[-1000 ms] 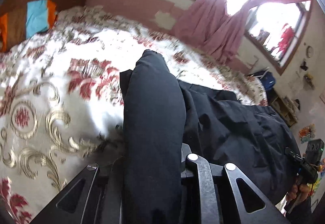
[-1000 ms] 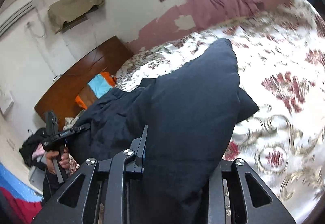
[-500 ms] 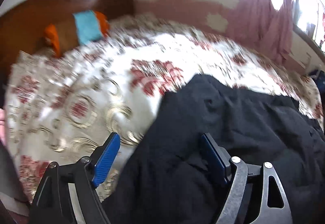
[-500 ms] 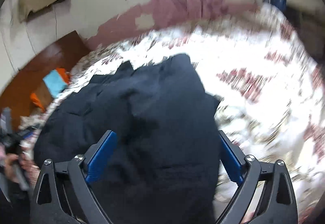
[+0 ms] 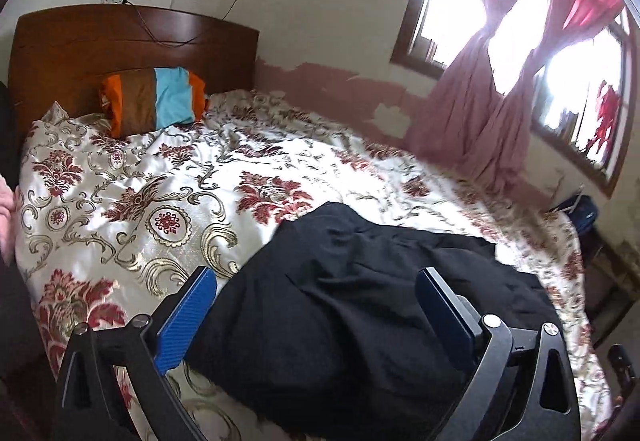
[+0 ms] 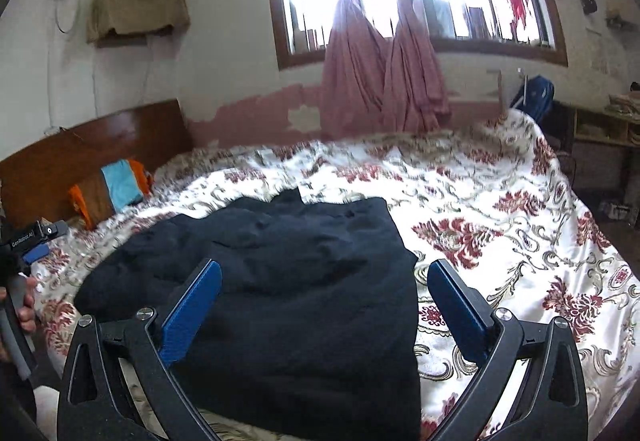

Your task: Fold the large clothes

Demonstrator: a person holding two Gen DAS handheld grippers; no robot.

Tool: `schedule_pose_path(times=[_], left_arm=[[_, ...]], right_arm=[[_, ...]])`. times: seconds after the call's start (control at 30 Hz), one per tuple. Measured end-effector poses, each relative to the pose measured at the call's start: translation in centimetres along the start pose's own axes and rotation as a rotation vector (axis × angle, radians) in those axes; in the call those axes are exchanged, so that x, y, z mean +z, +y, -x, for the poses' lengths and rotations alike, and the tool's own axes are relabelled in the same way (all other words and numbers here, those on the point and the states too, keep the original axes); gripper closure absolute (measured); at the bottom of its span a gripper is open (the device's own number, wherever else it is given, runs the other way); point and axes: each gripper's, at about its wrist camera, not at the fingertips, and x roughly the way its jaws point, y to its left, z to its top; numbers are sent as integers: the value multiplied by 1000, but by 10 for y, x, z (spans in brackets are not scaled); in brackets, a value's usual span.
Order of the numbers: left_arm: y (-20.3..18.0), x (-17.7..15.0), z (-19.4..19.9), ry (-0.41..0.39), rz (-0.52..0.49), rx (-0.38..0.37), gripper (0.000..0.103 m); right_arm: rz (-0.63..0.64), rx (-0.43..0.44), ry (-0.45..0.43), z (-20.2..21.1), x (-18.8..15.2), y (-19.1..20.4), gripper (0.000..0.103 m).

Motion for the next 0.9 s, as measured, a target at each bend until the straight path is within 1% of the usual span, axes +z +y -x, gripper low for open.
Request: schedule_pose_path(times=[0.13,0.3,0.4,0.47,0.6,0.8,0.9], left_arm=[[-12,-9,40,-35,-64,-17,2],[-18,-29,94,-87,-151,-28,0],[-16,-42,118,-105,-192,-29,0],[-15,-51,132,-110,-217,-34,0],[-11,-65,154,-109,-261,-41,0],[-5,-89,179,-86,-316,-65,0],[-1,-101,188,-84,-329,-79,0]], right_arm=[[28,20,-62,33,-3,19,2],[73,49,-88,69,-13,45,2],[91,46,-99,92,-22,59,2],[94,40,-96,104,-27,66,2],[82,55,-88,130,-42,79,2],[92,93,-49,151,-64,99,2],[114,95,-45,159,-75,108,2]])
